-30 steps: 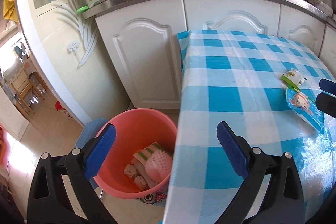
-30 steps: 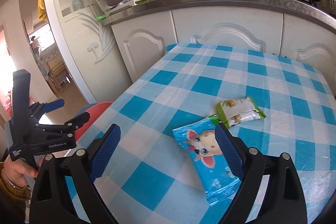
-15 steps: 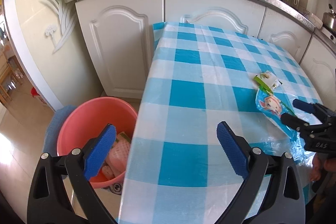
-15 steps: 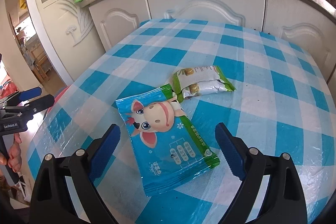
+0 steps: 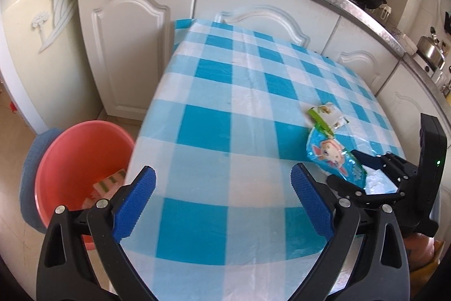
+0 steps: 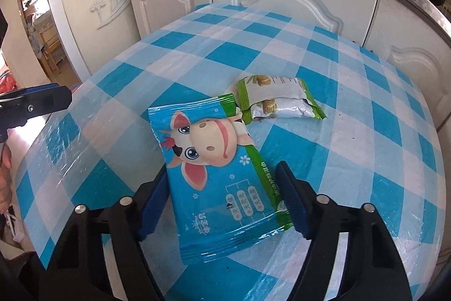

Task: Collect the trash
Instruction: 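Grasp the blue cow-print wipes pack with the right tool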

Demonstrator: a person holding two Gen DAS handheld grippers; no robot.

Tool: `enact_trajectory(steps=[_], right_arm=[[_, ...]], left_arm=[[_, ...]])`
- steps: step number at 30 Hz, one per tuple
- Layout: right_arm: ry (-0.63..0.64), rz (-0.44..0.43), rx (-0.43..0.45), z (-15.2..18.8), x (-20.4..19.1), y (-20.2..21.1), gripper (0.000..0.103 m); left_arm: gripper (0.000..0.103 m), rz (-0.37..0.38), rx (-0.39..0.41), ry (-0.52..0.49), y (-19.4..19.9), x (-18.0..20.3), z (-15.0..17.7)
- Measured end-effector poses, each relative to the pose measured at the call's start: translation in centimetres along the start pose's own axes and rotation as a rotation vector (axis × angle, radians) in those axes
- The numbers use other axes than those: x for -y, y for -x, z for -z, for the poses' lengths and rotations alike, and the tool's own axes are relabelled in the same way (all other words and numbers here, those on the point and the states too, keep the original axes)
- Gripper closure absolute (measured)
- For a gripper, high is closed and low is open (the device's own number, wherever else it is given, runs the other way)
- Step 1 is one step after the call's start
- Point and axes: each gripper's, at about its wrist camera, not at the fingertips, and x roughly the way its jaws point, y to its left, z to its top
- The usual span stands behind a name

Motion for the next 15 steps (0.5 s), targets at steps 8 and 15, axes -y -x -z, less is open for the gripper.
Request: enact_trajectory(steps=[8, 15], right_arm=[[-0.015, -0.072, 0.025, 0.6, 1.3, 0.9, 0.051], [-0.195, -0.287, 0.061, 1.6, 4.9, 1.8, 0.054]], left_arm=[[0.006, 0.142, 0.021, -0.038, -1.4, 2.0, -0.8], [0.006, 0.227, 0.026, -0.107, -2.8, 4.3, -1.4]])
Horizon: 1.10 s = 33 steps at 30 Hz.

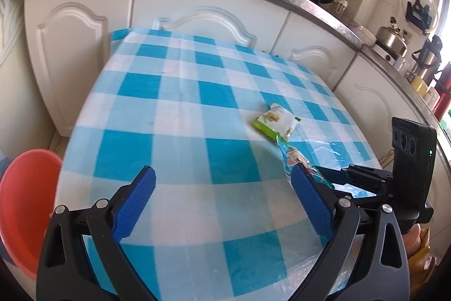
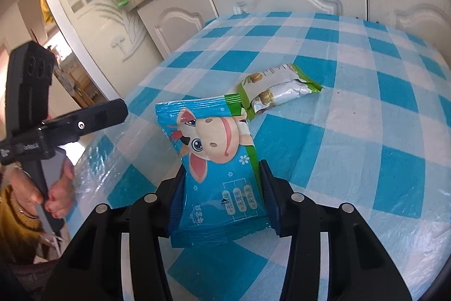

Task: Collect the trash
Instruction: 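Grasp the blue cow-print wipes pack with the right tool, then grasp the green-white snack bag with the left tool while the right tool holds the wipes pack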

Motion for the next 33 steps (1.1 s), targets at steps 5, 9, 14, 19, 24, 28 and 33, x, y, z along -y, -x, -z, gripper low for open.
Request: enact_trajectory(steps=[5, 9, 14, 19, 24, 28, 33], right_arm=[[-0.146, -0.151, 0.066, 0.4, 3.1, 1.9, 0.055], [-0.252, -0.215, 0.147, 0.5, 5.6, 3.8, 0.055], [-0.347, -0.188, 0.229, 0.6, 8.4, 5.4, 0.055], [-0.395, -0.181, 0.272, 0.6, 9.7, 5.8, 0.055], [-0.417, -0.193, 0.281, 0.6, 10.6, 6.0, 0.054], [-0.418, -0.194, 0.282, 0.7, 10.7, 6.1, 0.054], [-0.428, -0.202, 0.279, 0.9, 10.9, 6.1, 0.054]], left_arm=[[0.006, 0.046, -0.009, -0.039, -1.7, 1.2, -0.6], [0.006, 0.055, -0.036, -0.099, -3.6, 3.0, -1.1], [0.006, 0.057, -0.079, -0.206, -6.3, 6.2, -2.4], [0.006, 0.043, -0.120, -0.321, -9.4, 9.1, -4.2], [0.006, 0.028, -0.154, -0.408, -11.6, 10.5, -5.2], [0.008, 0.014, -0.172, -0.432, -12.9, 10.6, -5.4], [0.037, -0.016, -0.196, -0.432, -14.0, 10.6, -5.2]])
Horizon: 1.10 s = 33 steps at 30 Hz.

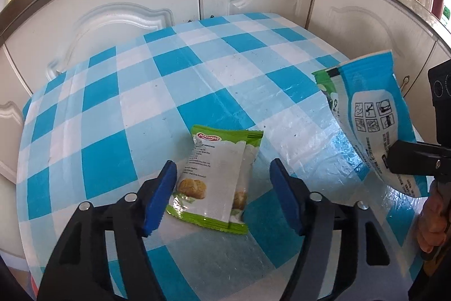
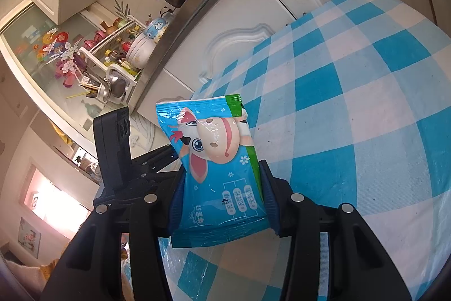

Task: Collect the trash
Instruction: 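Grasp the green-white snack bag with the left tool while the right tool holds the wipes pack, then carry the snack bag and wipes pack over the red bucket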

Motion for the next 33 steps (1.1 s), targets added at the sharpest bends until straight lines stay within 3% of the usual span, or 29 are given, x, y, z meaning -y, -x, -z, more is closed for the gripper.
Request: enact_trajectory(steps=[3, 7, 12, 33], right_arm=[[0.006, 0.009, 0.004, 0.1, -0.1, 0.1, 0.054], [0.020, 0.031, -0.001, 0.2, -0.3, -0.1, 0.054], [0.038, 0.067, -0.004, 0.3, -0.7, -0.3, 0.054], [0.148, 0.201, -0.022, 1.2, -2.6, -1.7, 0.054]], left_arm=[[0.040, -0.018, 0.009, 0.005, -0.1, 0.3, 0.0], [0.055, -0.031, 0.019, 0.012, 0.0, 0.9, 0.0], [0.063, -0.033, 0.028, 0.077, 0.2, 0.6, 0.1], [0.066, 0.012, 0.107, 0.273, 6.1, -0.5, 4.9]])
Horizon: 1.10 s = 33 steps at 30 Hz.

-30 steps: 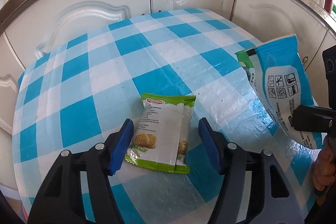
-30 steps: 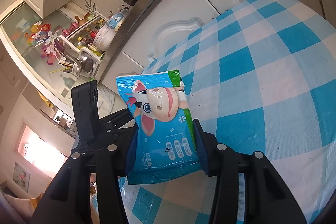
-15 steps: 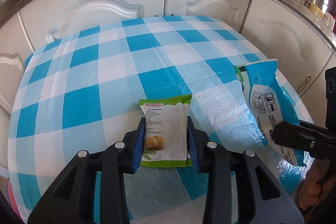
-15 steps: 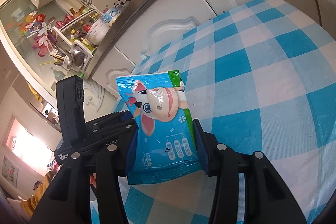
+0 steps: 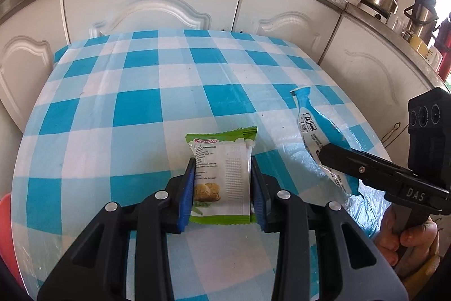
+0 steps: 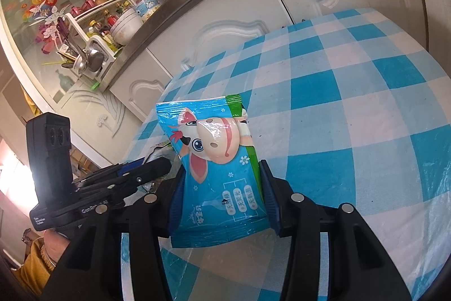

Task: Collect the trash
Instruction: 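Carry the snack bag and wipes pack over the red bucket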

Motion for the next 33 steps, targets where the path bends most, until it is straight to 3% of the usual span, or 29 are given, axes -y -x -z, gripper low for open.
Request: enact_trajectory(steps=[7, 33], right_arm=[[0.010, 0.026, -0.014, 0.3, -0.7, -0.4, 0.054], [0.312, 0.166, -0.074, 2.8, -11.5, -4.1, 0.054]], left_arm=[[0.066, 0.014, 0.025, 0.048, 2.5, -1.3, 1.8], [0.066, -0.006, 0.104, 0.191, 8.9, -9.0, 6.4]])
